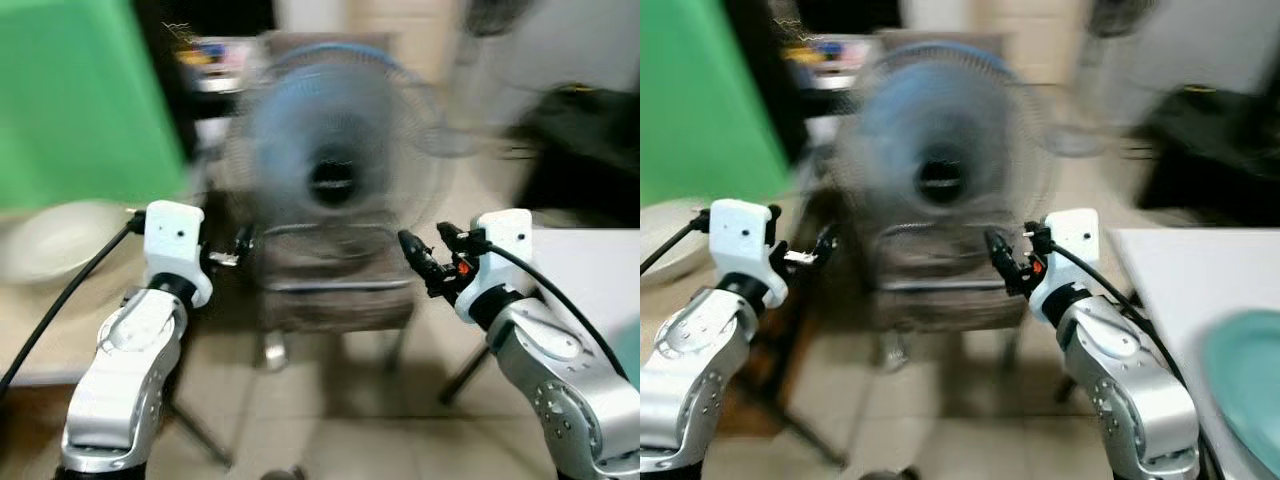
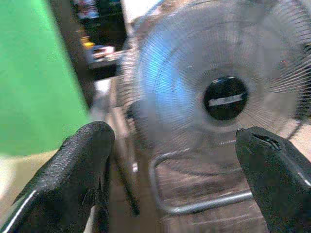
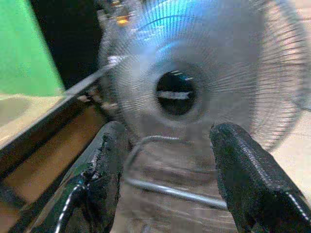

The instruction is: Setting the table

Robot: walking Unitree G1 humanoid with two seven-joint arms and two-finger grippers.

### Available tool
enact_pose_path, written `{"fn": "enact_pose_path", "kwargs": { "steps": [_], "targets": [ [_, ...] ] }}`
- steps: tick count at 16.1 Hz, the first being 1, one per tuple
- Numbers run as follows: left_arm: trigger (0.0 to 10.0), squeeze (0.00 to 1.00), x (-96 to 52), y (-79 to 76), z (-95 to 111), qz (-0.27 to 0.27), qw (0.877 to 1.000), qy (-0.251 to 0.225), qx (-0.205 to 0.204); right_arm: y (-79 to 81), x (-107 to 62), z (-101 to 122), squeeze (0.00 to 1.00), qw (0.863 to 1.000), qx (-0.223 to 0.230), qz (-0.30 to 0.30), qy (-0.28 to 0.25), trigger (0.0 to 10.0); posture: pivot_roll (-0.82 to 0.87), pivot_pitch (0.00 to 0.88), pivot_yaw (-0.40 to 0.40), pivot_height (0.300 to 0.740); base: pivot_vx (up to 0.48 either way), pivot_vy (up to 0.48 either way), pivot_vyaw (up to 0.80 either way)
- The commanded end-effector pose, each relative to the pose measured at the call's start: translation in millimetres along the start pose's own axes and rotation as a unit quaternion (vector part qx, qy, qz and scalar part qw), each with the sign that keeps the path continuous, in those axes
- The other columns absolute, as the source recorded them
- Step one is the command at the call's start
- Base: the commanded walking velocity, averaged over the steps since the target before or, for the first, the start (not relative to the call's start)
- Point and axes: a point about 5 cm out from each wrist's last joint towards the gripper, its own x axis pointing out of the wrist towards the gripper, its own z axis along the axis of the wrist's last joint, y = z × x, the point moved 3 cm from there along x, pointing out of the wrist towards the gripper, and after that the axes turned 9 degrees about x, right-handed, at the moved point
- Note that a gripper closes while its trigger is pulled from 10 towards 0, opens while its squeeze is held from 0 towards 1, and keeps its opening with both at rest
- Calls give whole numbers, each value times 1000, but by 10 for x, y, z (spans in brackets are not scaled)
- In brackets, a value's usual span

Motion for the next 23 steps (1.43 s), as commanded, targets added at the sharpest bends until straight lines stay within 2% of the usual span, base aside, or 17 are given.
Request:
{"fn": "enact_pose_path", "kwargs": {
  "steps": [1,2,7,12,15,17,19,20,23],
  "targets": [
    [10000,0,6,-11,66,-4,1000,-13,1,26,13,25,0,1000,3,6,-3,10000,109,0,36,740,0,0,800],
    [10000,0,-6,-16,56,-5,1000,-5,-11,35,12,20,0,1000,3,11,-1,10000,113,0,32,740,0,0,800],
    [10000,0,-40,94,-27,23,1000,14,5,54,12,0,0,1000,12,11,-1,10000,129,0,40,740,0,0,800],
    [10000,0,-115,45,-20,0,1000,10,17,62,-20,-127,0,998,59,5,10,10000,167,0,27,740,0,0,800],
    [10000,0,-139,24,31,-3,1000,-5,11,76,23,-138,0,998,56,18,15,10000,175,0,11,740,0,0,800],
    [10000,0,-143,16,35,-8,1000,-8,10,65,55,-156,0,998,67,11,19,10000,176,0,10,740,0,0,0],
    [10000,0,-139,9,44,-14,1000,-11,9,12,69,-181,0,999,28,-6,30,10000,176,0,10,740,289,0,0],
    [10000,0,-138,-9,46,-23,1000,-12,12,-25,67,-163,0,1000,4,-19,16,10000,174,0,11,740,319,0,0],
    [10000,0,-138,-35,1,-40,999,-10,21,-158,61,-185,0,999,6,-53,3,10000,176,0,9,740,321,0,0]
  ]
}}
